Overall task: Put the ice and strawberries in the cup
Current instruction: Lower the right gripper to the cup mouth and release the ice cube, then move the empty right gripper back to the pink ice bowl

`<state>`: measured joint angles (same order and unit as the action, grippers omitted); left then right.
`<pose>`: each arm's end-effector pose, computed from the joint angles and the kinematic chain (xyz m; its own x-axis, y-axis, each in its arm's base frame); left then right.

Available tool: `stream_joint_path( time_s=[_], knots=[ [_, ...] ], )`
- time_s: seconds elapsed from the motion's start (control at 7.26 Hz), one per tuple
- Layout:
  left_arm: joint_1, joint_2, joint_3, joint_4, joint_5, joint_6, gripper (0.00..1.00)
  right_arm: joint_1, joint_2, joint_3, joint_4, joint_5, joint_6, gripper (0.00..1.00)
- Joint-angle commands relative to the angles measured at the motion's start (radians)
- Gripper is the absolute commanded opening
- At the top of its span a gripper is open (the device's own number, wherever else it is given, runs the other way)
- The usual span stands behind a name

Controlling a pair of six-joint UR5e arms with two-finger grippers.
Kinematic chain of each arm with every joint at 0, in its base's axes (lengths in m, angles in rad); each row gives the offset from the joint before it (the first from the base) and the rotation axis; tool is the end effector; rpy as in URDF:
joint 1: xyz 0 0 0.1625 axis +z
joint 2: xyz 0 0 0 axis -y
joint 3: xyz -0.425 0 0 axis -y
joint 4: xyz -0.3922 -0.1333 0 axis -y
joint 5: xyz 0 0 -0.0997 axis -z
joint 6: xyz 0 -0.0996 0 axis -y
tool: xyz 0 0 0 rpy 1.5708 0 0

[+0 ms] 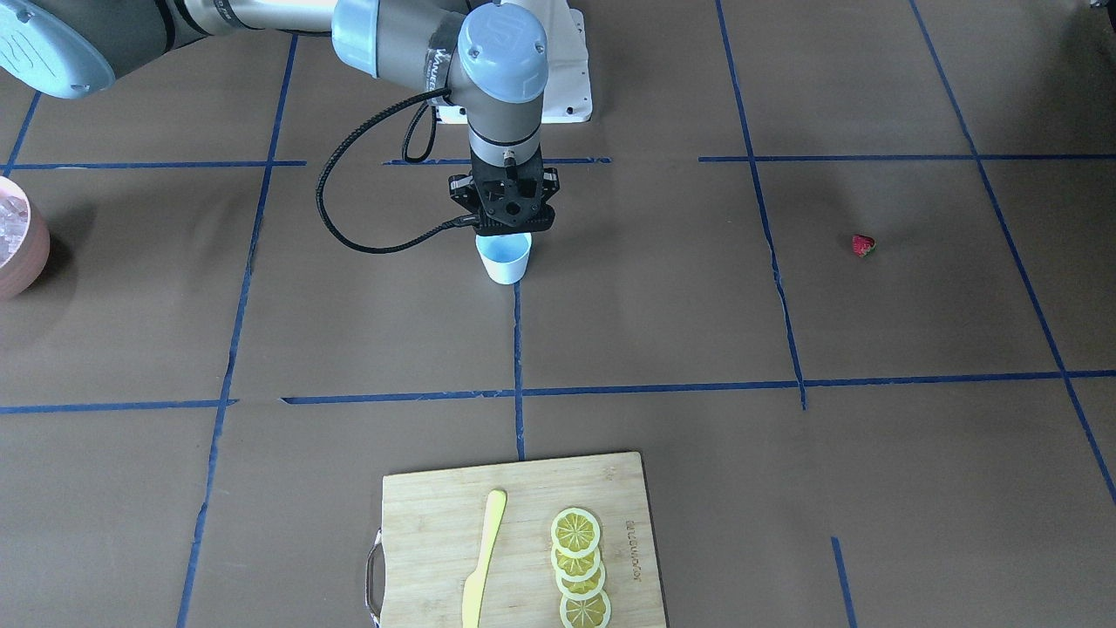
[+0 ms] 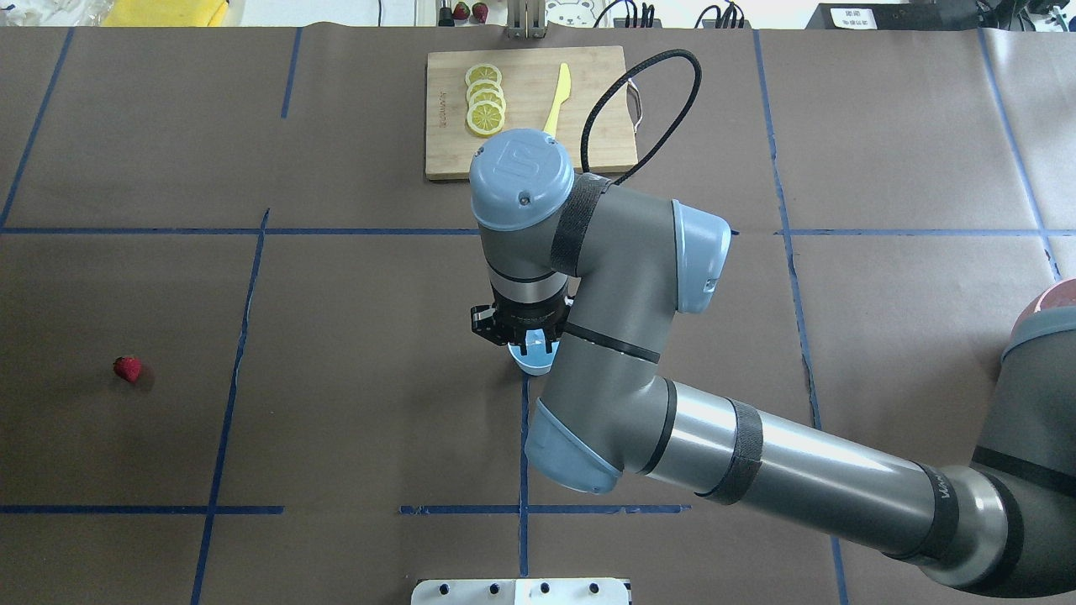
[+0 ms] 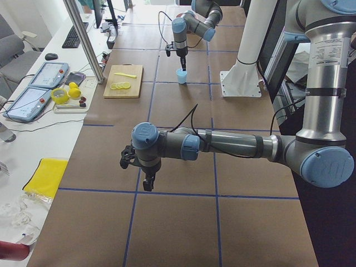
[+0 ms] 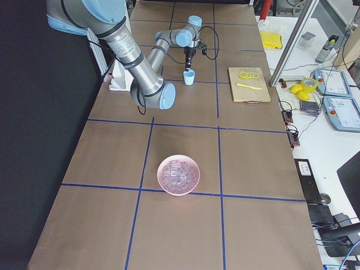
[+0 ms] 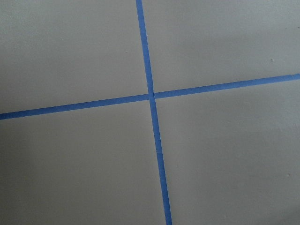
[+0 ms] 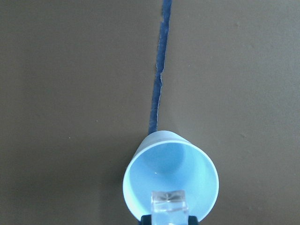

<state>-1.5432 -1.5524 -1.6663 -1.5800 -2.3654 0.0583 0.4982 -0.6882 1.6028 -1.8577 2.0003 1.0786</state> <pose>-0.0487 -0.4901 0.6181 0.6958 0.1387 -0.7047 -0.0681 0.9895 0.1275 -0.5723 -0.4158 0.1364 0.7304 -0.0918 0.6768 0.1424 0.9896 -0.0195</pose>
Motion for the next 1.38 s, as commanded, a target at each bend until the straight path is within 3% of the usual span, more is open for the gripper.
stream_joint_path(
  time_s=[0.0, 0.28, 0.41, 0.55, 0.83, 1.1, 1.24],
  knots=[
    [0.000, 0.000, -0.001, 0.000, 0.000, 0.000, 1.00, 0.000, -0.001, 0.000, 0.000, 0.000, 0.000, 0.55],
    [0.000, 0.000, -0.001, 0.000, 0.000, 0.000, 1.00, 0.000, -0.001, 0.002, 0.000, 0.000, 0.000, 0.74],
    [0.000, -0.002, -0.001, 0.000, 0.000, 0.000, 1.00, 0.010, -0.001, 0.008, 0.002, -0.002, 0.000, 0.99],
    [0.000, -0.002, -0.001, 0.000, 0.000, -0.002, 1.00, 0.052, -0.001, 0.061, -0.005, 0.005, 0.010, 0.99],
    [0.000, -0.003, -0.001, 0.000, -0.003, -0.012, 1.00, 0.152, -0.042, 0.261, -0.166, 0.021, 0.009, 0.99],
    [0.000, -0.002, -0.004, 0.000, -0.003, -0.012, 1.00, 0.244, -0.211, 0.487, -0.212, 0.023, 0.003, 1.00],
    [0.000, -0.003, -0.007, 0.000, -0.003, -0.014, 1.00, 0.320, -0.293, 0.532, -0.212, 0.047, -0.017, 1.00]
  ],
)
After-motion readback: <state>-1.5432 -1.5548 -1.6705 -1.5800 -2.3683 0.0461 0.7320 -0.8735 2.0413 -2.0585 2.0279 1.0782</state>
